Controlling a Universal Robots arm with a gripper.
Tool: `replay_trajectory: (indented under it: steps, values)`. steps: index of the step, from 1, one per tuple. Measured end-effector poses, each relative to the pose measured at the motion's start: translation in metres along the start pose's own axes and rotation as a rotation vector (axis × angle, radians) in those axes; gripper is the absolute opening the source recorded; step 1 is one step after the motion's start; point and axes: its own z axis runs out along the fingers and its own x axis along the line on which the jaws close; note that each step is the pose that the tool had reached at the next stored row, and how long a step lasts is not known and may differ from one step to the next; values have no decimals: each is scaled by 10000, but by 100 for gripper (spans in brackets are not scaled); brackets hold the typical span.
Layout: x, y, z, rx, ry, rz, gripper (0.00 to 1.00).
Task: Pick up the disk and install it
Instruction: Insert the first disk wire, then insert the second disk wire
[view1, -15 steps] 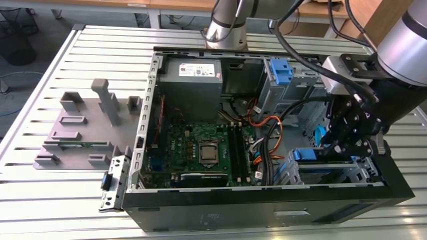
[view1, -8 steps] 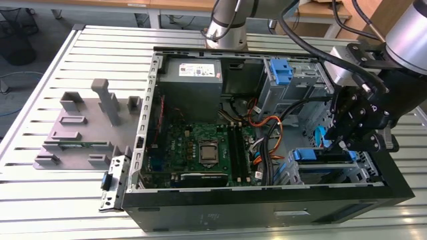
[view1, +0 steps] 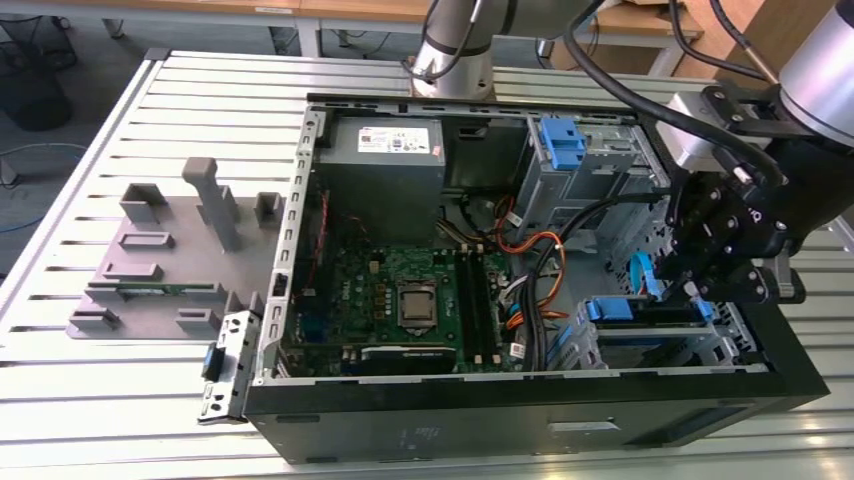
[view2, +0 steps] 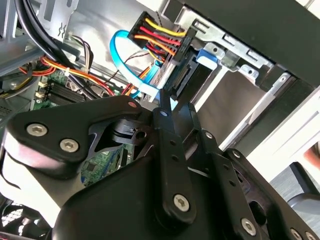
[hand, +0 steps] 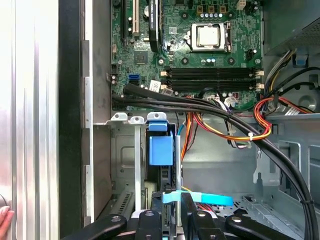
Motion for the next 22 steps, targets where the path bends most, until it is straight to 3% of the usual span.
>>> replay_trajectory:
  steps: [5,8,13,22]
  values:
    - [-1,-28,-4,0,2,-3,30]
    - [-1,-27,-53,0,1,-3,30]
    - [0,-27,-77,0,0,-3,30]
    - [0,-27,-82,0,0,-3,30]
